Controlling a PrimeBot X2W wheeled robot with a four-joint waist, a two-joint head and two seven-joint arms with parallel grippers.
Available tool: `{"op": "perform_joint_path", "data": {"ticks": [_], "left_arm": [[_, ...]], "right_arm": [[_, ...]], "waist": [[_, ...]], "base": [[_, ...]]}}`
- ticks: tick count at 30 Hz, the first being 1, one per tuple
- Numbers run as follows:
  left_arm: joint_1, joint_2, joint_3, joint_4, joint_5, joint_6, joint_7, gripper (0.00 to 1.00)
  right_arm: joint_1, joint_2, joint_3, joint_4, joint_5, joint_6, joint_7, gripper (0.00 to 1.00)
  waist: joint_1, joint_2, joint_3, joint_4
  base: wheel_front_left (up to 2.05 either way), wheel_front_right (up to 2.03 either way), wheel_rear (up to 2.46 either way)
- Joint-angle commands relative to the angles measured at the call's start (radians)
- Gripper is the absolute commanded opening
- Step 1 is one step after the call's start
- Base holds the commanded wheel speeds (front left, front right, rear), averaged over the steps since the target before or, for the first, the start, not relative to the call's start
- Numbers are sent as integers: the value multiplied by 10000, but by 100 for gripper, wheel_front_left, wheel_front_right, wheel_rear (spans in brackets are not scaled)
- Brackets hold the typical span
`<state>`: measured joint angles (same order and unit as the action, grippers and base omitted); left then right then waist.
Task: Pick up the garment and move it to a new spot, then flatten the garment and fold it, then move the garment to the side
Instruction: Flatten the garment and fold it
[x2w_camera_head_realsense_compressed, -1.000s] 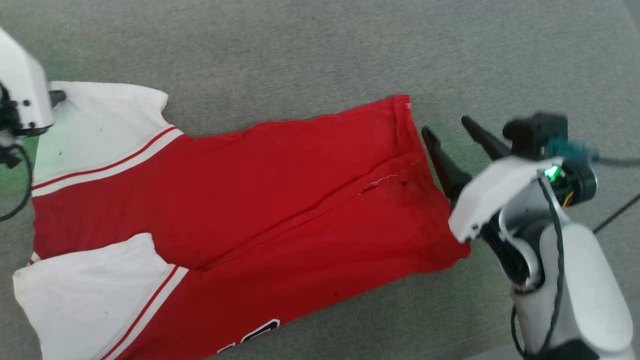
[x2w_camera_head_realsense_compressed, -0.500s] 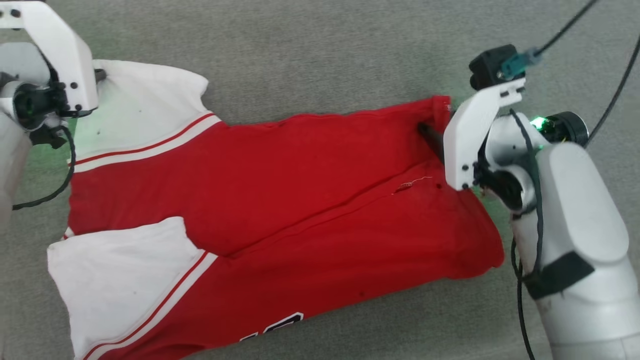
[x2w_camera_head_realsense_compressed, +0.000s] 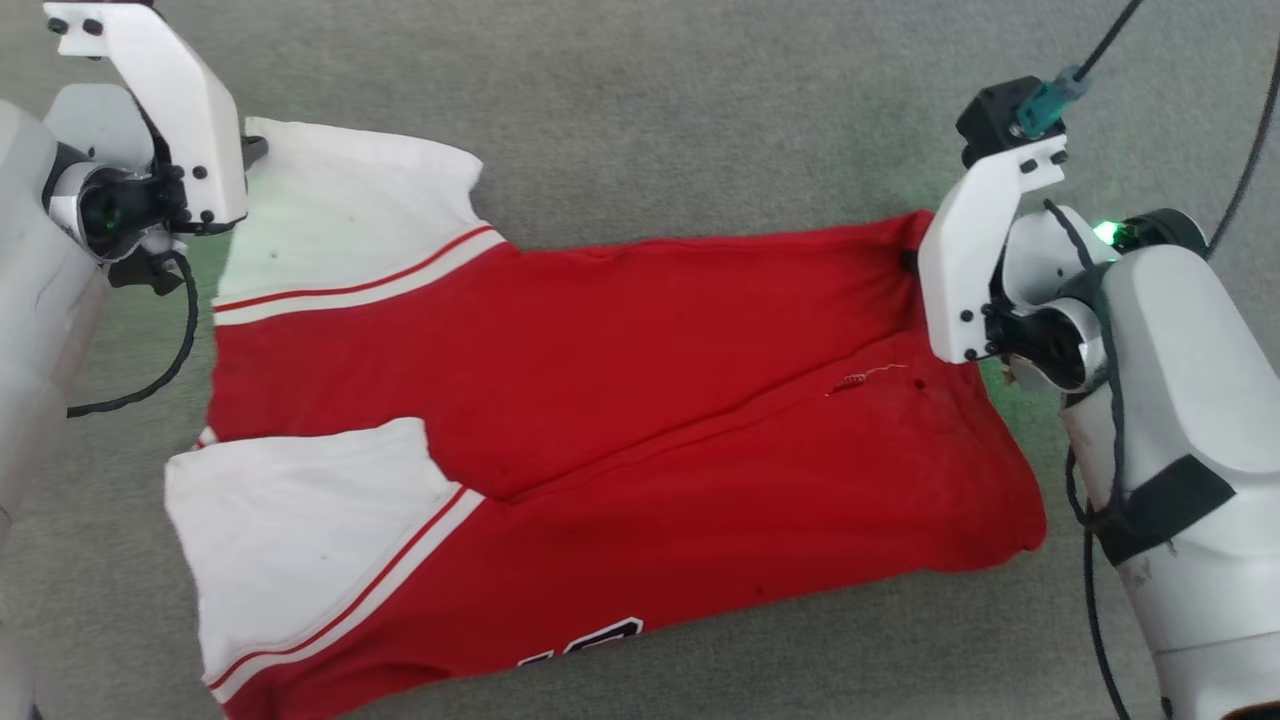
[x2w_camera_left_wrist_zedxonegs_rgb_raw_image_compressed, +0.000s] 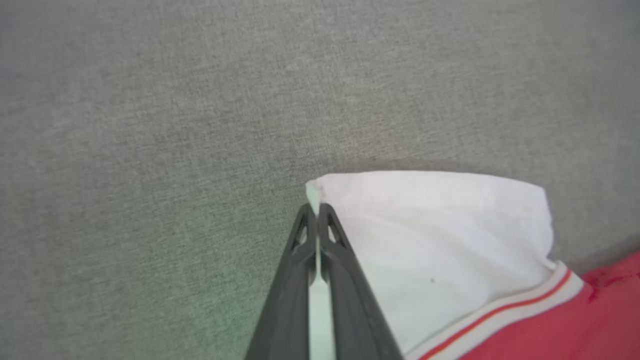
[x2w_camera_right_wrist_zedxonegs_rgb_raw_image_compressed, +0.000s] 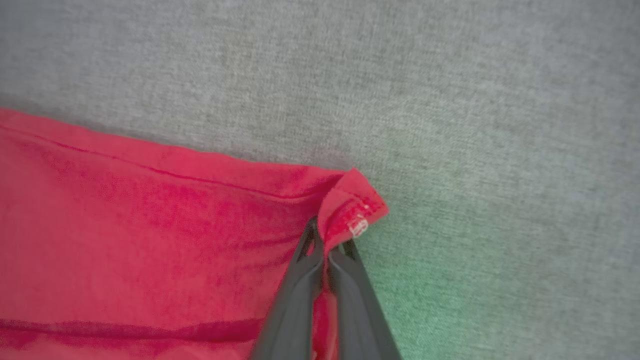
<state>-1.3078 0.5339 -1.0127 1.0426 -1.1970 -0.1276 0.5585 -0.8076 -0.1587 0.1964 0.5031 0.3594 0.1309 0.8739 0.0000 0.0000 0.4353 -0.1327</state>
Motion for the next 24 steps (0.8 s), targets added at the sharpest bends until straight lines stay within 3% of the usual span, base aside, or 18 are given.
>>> {"op": "perform_joint_path", "data": {"ticks": [1,15,19,24], "left_arm": [[38,-4,-13,-157,-195,-29,104,0],[731,218,-255,-1489,-454,-2,517,0],[1224,314,-257,-2175,-573,249,479,0],[1972,822,-302,-3459,-693,789,519,0]], "right_arm": [[278,-147,111,-1,142,-3,-109,0],[1503,-1252,101,-1850,643,-3,-247,0],[2047,-1453,23,-2495,689,-3,-112,0],[2807,-1678,-157,-3359,852,-3,60,0]], "waist": [[0,0,-286,237],[0,0,-1558,1261],[0,0,-1986,1501],[0,0,-2430,1707]], "base": [[0,0,0],[0,0,0],[0,0,0],[0,0,0]]}}
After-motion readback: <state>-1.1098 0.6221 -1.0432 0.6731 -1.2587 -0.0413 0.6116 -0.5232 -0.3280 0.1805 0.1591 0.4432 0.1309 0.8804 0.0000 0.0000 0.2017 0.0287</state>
